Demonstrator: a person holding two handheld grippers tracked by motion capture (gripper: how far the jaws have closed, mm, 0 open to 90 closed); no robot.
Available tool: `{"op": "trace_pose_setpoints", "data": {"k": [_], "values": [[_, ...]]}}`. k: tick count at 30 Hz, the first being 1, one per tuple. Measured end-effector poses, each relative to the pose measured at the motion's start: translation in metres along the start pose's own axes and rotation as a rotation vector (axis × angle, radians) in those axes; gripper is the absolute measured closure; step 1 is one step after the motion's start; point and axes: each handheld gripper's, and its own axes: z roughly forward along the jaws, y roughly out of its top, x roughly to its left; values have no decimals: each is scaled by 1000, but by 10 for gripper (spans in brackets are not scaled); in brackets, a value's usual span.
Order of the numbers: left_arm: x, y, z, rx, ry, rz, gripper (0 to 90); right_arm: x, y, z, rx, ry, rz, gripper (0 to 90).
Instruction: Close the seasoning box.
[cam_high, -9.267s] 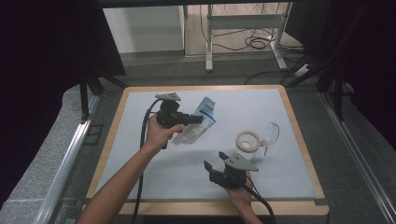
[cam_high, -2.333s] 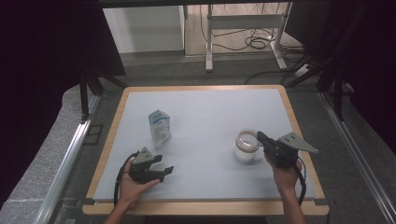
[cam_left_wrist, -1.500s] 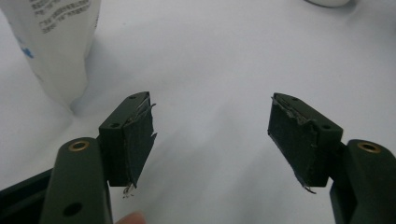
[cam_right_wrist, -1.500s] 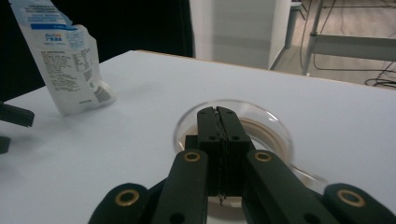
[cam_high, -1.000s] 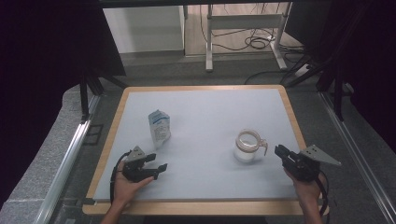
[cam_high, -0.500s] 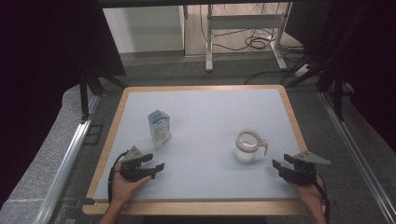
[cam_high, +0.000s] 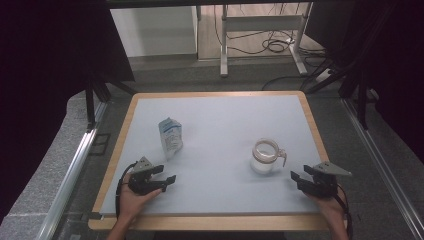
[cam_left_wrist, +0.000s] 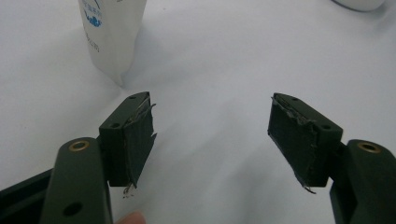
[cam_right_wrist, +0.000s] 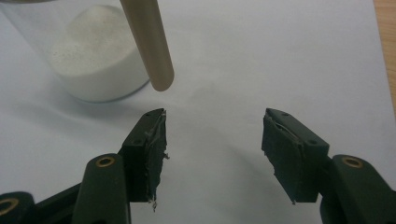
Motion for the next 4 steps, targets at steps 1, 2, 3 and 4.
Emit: {"op": "trace_pose_setpoints", "data": {"k": [1, 2, 3, 4], "values": [[0, 0, 0, -1, 0, 0, 310, 0, 0, 0, -2, 2, -1, 405], [0, 0, -1, -2, 1, 0, 310, 0, 1, 0, -3, 5, -3, 403], [1, 0, -1, -2, 3, -1, 310, 1, 1, 0, 0, 6, -4, 400], [1, 0, -1, -2, 3, -1, 310, 1, 1, 1, 4, 7, -8, 394]]}}
